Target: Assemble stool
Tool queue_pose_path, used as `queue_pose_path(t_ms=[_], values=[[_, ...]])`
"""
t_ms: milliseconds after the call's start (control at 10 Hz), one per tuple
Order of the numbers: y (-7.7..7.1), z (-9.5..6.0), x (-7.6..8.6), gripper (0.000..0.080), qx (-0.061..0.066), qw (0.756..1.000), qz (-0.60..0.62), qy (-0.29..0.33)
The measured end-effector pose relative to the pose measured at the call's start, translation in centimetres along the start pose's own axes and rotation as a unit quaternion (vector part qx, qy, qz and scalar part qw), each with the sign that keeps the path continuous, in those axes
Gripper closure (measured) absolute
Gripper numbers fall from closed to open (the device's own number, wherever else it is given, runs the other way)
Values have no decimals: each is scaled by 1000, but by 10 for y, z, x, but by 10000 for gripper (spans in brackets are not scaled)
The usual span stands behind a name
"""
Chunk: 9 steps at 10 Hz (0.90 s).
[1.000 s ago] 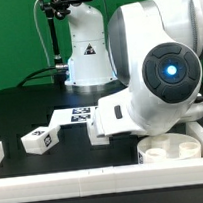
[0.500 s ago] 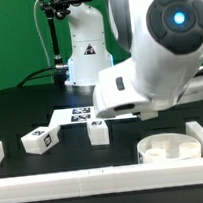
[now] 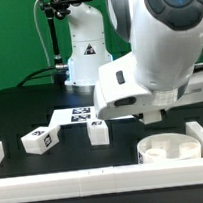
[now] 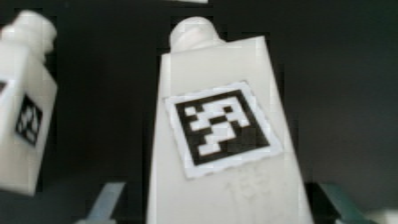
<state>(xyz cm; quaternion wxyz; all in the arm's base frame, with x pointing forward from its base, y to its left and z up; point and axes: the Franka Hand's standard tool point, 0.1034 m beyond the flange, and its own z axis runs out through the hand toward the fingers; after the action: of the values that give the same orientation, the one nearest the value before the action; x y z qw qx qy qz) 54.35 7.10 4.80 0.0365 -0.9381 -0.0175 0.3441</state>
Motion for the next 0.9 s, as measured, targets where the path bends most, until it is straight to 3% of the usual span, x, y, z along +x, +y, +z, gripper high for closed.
queue_pose_path(t_ms=[100,500,800,900], values=[[1,-12,-6,472,0,1000,-1,9],[-9,-69,-1,472,-1,990,-3,144],[-7,-77,10,472,-3,962,-2,273],[-7,-73,6,472,-4,956,-2,292]])
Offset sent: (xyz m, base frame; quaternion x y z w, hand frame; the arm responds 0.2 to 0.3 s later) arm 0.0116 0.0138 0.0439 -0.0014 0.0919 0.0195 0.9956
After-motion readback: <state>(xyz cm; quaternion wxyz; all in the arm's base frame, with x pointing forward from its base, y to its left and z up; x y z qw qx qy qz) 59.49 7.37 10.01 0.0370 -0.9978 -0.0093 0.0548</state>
